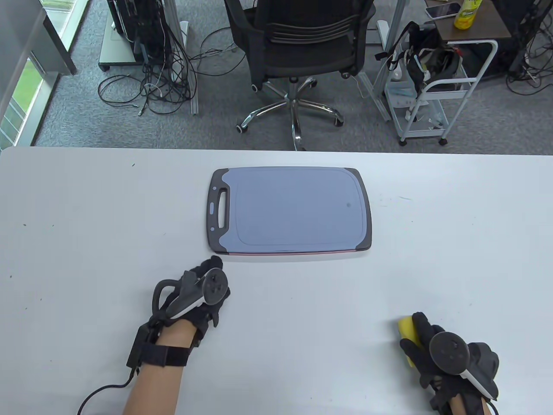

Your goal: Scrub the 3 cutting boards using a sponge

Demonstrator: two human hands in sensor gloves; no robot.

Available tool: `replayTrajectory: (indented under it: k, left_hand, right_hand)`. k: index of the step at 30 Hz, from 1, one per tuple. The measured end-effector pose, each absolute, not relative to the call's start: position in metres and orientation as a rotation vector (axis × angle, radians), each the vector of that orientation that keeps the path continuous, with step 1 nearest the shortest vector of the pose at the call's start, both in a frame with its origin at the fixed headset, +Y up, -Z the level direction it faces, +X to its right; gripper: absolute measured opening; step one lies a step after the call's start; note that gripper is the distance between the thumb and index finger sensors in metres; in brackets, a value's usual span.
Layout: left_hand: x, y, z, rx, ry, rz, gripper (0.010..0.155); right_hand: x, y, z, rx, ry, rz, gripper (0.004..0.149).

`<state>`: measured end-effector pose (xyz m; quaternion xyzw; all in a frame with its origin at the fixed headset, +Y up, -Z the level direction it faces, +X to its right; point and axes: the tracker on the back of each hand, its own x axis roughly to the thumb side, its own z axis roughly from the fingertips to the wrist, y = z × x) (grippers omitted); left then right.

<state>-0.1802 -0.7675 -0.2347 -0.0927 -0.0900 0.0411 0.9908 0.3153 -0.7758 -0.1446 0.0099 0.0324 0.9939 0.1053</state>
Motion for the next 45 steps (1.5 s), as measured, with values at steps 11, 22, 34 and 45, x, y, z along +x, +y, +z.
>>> replayTrajectory:
  k: [11, 22, 34, 45]
  left_hand:
    - [-0.161, -0.75, -0.162, -0.075, -0.395, 0.256, 0.081]
    - [-0.169, -0.745, -0.162, -0.059, -0.418, 0.318, 0.081]
    - [-0.179, -0.748, -0.166, -0.065, -0.39, 0.326, 0.08]
    - [-0.179, -0.749, -0.167, -0.066, -0.398, 0.346, 0.08]
  right_hand:
    - [0.307, -0.781, -0.138, -0.028, 0.099, 2.987, 0.074]
    - [0.272, -0.754, -0.195, -0.08, 0.074, 3.116, 0.073]
    - [0.253, -0.741, -0.284, -0.415, 0.197, 3.165, 0.074]
    - [0.254, -0.745, -0.272, -0.208, -0.062, 3.039, 0.051]
